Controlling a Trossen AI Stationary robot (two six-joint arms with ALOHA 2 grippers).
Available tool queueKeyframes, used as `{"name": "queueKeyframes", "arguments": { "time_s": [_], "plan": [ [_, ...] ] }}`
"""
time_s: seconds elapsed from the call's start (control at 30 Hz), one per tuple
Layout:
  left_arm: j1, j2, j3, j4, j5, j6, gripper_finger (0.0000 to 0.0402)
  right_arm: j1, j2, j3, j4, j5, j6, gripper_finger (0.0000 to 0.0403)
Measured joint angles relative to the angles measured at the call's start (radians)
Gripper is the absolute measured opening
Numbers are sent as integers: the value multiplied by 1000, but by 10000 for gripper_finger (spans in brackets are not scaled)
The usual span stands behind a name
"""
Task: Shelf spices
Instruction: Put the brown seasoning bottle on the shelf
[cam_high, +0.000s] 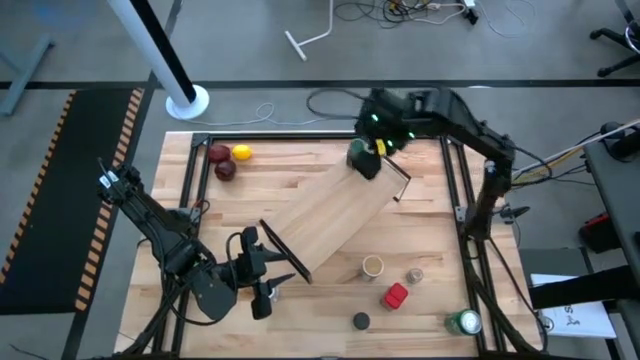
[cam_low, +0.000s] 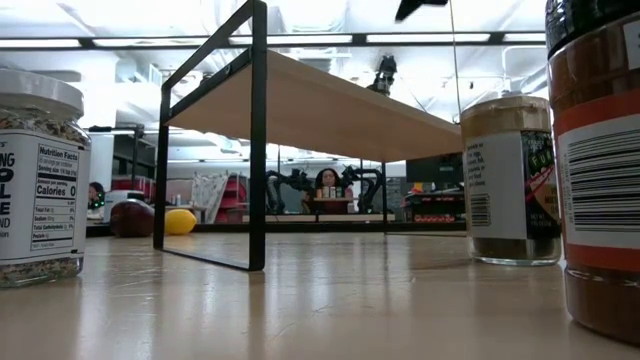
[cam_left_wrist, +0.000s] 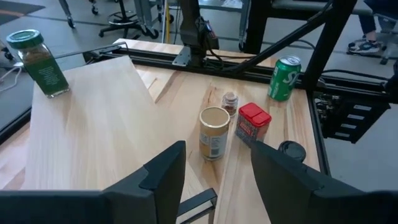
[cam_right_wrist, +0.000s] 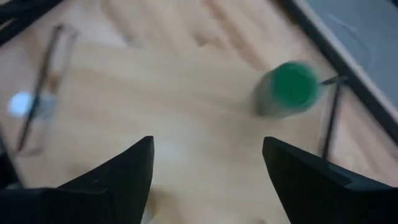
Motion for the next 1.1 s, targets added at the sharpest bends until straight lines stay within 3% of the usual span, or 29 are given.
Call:
{"name": "queueKeyframes", "arguments": {
  "time_s": [0.17,0.47,0.7,0.9,1.1],
  "plan": [
    [-8,0,-1,0,4,-16,174,189,-72,-111,0,18,89,264],
    [-13,0,-1,-2,26,-41,169,577,-156,-423,-1,181,339,253],
    [-12,0,-1,-3,26,-42,173,819,-167,-684,25,200,466,255],
    [-12,0,-1,-3,26,-38,176,956,-167,-863,149,200,485,257],
    [-10,0,-1,-3,26,-27,175,978,-168,-1000,238,208,503,243]
  ]
}}
